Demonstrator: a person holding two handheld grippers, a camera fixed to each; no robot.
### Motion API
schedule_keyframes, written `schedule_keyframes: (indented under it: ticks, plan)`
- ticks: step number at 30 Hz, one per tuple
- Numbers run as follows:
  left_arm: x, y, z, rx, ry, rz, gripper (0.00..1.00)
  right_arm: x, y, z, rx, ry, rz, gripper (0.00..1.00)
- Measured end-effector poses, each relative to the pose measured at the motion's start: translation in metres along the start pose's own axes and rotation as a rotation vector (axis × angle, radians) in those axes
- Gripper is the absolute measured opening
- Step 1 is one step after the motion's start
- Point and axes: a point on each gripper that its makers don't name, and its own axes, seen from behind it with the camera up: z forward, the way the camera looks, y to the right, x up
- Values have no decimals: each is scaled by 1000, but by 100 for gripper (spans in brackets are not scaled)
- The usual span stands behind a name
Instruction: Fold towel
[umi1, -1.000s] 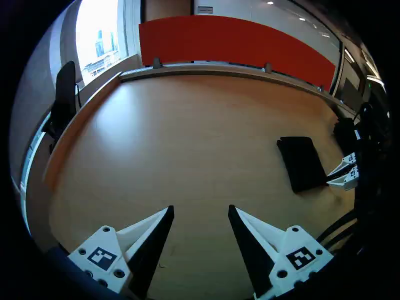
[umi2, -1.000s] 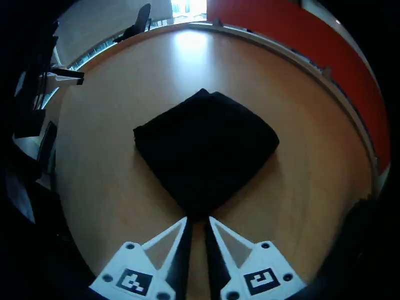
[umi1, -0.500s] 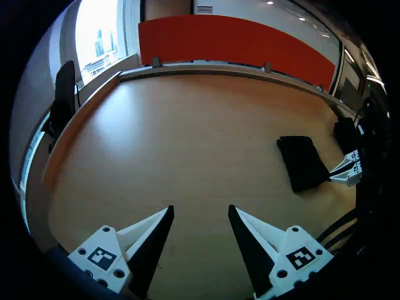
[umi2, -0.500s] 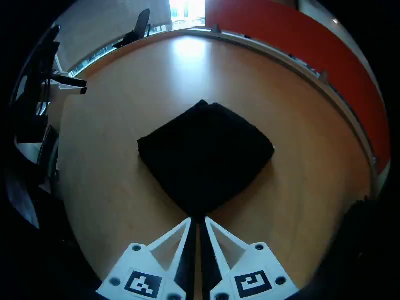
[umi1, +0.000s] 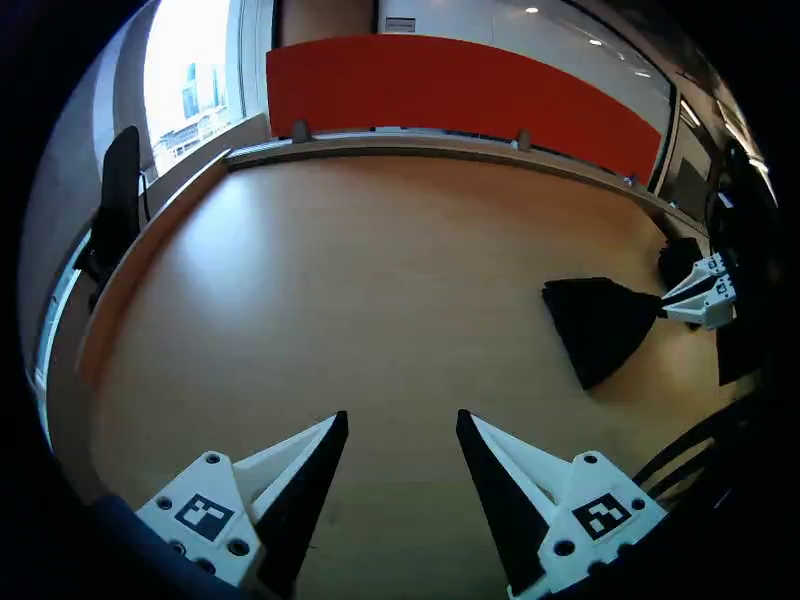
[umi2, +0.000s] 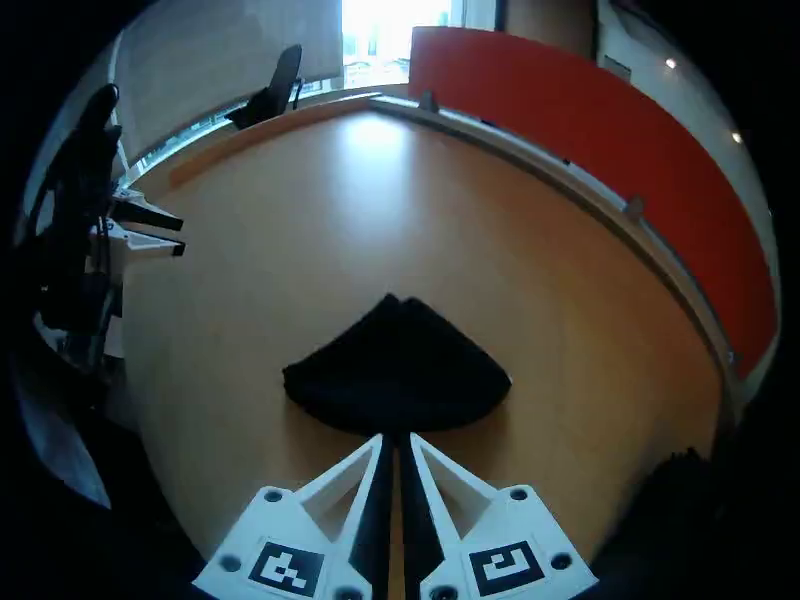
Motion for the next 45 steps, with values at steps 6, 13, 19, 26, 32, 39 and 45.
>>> schedule_keyframes:
  ticks: [6, 13, 19, 26, 32, 39, 45]
  plan:
    - [6, 2, 0, -13, 13, 5, 80, 43, 4, -10, -6, 64, -7, 4]
    - [13, 0, -2, -16, 22, 19, 80, 90, 11, -27, -17, 130, -55, 4]
    - [18, -1, -5, -19, 33, 21, 80, 118, 17, -45, -32, 171, -93, 4]
    - [23, 2, -6, -27, 42, 29, 80, 125, 31, -62, -50, 188, -85, 4]
    - [24, 5, -4, -35, 42, 36, 80, 124, 42, -71, -47, 205, -55, 4]
    - [28, 4, -3, -34, 43, 50, 80, 123, 66, -82, -62, 220, -22, 4]
    - [31, 5, -3, -31, 44, 54, 80, 116, 97, -94, -89, 218, 8, 4]
